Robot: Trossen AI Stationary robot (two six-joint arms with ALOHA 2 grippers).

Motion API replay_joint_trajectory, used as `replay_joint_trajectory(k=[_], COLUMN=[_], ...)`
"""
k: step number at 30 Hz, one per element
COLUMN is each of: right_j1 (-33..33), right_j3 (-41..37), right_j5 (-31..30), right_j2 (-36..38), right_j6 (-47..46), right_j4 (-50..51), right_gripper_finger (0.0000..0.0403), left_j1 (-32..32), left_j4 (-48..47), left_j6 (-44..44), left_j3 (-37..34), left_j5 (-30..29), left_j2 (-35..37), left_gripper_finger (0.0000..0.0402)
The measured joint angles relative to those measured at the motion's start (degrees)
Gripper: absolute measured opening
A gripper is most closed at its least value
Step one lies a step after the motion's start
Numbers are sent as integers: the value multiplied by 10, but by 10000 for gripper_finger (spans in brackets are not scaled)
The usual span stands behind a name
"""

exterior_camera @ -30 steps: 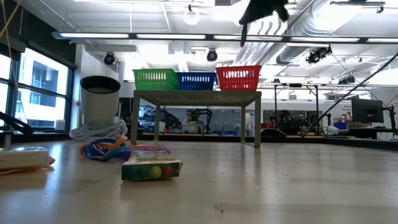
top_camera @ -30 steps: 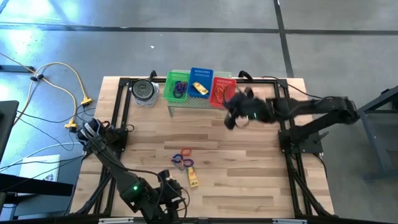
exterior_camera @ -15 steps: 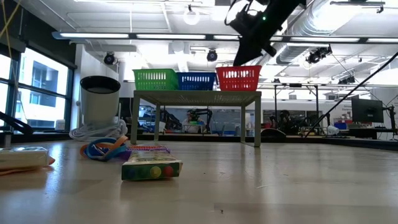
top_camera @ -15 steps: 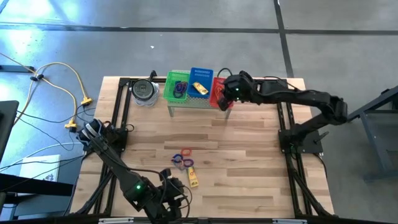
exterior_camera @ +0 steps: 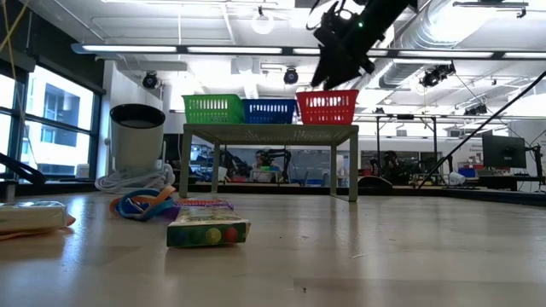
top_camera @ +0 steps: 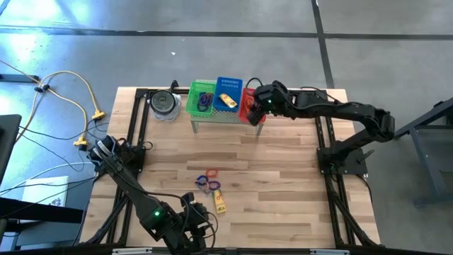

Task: Pick & Place Office Desk Supplies
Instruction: Put the blue rubber band into the red bin on the shelf, then put the orange spring keychain into the green bin on the shelf

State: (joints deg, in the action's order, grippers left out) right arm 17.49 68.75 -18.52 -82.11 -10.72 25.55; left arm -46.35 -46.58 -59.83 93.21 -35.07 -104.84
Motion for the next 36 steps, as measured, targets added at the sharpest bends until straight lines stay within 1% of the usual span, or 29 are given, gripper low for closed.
replay_joint_trajectory(k=[2, 4, 7, 11, 16, 23, 25, 27, 28, 32, 36], right_j1=[-11, -20, -40, -65, -117, -255, -303, -350, -373, -451, -508], right_j3=[0, 0, 0, 0, 0, 0, 0, 0, 0, 0, 0], right_j5=[-24, -48, -91, -131, -129, -113, -114, -115, -115, -118, -150], right_j2=[0, 8, 23, 47, 90, 137, 141, 141, 140, 120, 87], right_j6=[5, 19, 40, 52, 49, 64, 63, 47, 33, -50, -135], right_j4=[-24, -39, -61, -68, -68, -40, -26, -4, 8, 47, 56], right_gripper_finger=[251, 266, 274, 276, 276, 276, 276, 276, 276, 276, 273], left_j1=[0, 0, 0, 0, 0, 7, 12, 15, 17, 33, 54], left_j4=[-2, -3, -7, -24, -46, -98, -126, -160, -175, -229, -272], left_j6=[1, 12, 15, 15, 33, 104, 157, 219, 236, 254, 261], left_j3=[0, 0, 0, 0, 0, 0, 0, 0, 0, 0, 0], left_j5=[0, 0, 0, 3, 4, 5, 5, 4, 1, -7, -10], left_j2=[0, 0, 0, 0, 0, 10, 10, 9, 8, 7, 7], left_gripper_finger=[188, 188, 188, 188, 188, 188, 188, 188, 188, 188, 188])
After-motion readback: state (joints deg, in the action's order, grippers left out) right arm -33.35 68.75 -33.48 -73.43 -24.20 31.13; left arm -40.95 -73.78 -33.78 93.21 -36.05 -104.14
